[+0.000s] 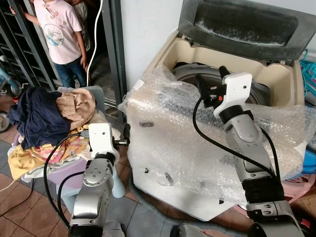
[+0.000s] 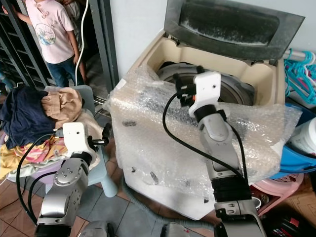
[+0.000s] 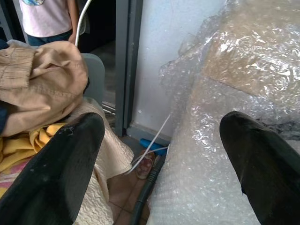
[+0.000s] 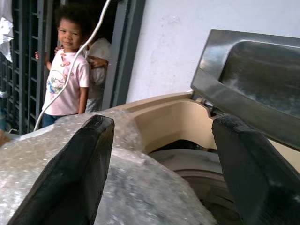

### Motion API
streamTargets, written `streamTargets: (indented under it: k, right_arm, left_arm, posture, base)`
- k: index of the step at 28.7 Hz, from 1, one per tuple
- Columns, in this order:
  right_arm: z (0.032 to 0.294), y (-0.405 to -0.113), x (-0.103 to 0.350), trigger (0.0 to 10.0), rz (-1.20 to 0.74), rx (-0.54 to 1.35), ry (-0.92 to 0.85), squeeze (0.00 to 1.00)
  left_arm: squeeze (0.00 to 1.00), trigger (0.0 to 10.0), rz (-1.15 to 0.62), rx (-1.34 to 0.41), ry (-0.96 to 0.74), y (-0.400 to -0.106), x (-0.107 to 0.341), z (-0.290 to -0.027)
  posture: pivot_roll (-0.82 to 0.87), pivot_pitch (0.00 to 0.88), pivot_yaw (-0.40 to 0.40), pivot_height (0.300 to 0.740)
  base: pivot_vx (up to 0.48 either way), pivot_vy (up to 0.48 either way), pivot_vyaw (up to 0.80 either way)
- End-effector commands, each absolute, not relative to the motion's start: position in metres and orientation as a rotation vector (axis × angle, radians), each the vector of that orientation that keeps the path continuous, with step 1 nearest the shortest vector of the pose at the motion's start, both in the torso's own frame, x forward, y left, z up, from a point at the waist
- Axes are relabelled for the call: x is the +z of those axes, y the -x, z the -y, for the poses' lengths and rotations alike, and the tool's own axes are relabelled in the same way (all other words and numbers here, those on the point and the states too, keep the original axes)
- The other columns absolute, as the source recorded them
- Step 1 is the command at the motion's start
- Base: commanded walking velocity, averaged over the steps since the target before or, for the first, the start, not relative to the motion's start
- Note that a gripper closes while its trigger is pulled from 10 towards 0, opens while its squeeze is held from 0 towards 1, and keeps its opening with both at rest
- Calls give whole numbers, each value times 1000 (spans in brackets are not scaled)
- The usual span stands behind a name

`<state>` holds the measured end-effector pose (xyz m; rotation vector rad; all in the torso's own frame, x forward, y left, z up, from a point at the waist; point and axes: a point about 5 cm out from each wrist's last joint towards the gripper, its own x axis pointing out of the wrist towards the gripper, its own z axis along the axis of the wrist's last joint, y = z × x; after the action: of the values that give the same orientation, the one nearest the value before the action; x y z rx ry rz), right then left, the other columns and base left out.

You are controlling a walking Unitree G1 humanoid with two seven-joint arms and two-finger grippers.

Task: Clothes washing

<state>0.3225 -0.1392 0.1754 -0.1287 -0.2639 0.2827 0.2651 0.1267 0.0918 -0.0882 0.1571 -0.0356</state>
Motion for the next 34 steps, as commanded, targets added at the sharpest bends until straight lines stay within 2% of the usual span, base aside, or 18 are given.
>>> streamTargets:
  k: [1,12,20,24,30,34]
  right_arm:
    - [129,-319,186,10000,311,310,141,1000]
    - [126,-312,191,10000,325,274,138,1000]
    - [123,-310,191,10000,320,294,162,1000]
    - [125,-308,187,10000,304,297,168,1000]
    - [129,-302,171,10000,244,284,156,1000]
    - [131,-297,154,10000,176,277,141,1000]
  left_arm:
    - [0,10000,-155,-37,95,-265,93,-125]
    - [0,10000,-93,-56,27,-268,103,-120]
    - [0,10000,-60,29,-15,-269,105,-134]
    - [0,10000,-64,43,1,-268,103,-134]
    - [0,10000,-32,49,7,-267,105,-137]
    - [0,10000,-38,54,5,-264,104,-141]
  posture:
    - [13,0,-29,740]
    - [-2,0,-22,740]
    - [-1,0,-27,740]
    - [-5,0,-23,740]
    - [-6,0,-20,740]
    - [-3,0,-17,740]
  base:
    - [0,480,0]
    - [0,480,0]
    - [0,480,0]
    - [0,457,741]
    - [0,107,758]
    - [0,0,106]
